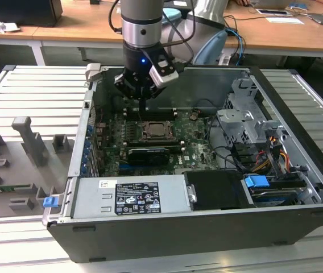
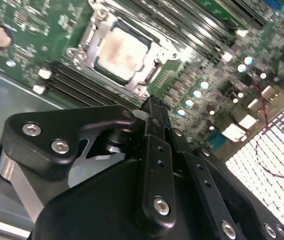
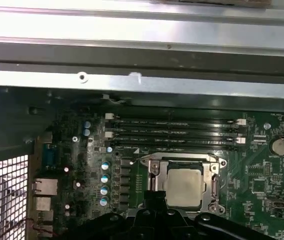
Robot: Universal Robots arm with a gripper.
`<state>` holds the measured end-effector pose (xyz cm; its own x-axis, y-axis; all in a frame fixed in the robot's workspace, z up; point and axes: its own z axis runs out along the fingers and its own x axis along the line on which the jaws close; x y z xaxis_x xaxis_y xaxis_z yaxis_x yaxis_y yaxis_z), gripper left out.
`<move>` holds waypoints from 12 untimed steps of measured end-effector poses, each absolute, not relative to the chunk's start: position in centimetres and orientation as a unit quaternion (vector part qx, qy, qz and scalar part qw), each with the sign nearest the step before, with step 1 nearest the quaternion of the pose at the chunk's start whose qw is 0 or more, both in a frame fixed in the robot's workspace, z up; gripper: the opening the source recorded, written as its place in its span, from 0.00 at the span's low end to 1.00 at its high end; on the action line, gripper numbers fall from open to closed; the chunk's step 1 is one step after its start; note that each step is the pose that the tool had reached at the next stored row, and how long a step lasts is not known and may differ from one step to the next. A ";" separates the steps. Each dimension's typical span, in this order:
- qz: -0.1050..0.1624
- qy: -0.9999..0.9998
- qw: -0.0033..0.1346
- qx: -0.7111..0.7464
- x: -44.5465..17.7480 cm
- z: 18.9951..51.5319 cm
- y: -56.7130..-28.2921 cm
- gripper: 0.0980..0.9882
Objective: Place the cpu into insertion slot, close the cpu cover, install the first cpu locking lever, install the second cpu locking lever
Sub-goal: 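Install the first cpu locking lever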
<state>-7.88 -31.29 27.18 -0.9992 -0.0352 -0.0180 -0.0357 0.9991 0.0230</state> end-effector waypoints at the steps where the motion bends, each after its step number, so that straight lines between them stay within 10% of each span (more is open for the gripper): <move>1: 0.012 1.000 0.009 -0.018 -8.1 27.1 -31.3 0.01; 12: 0.012 1.000 0.009 -0.019 -10.1 26.3 -31.0 0.01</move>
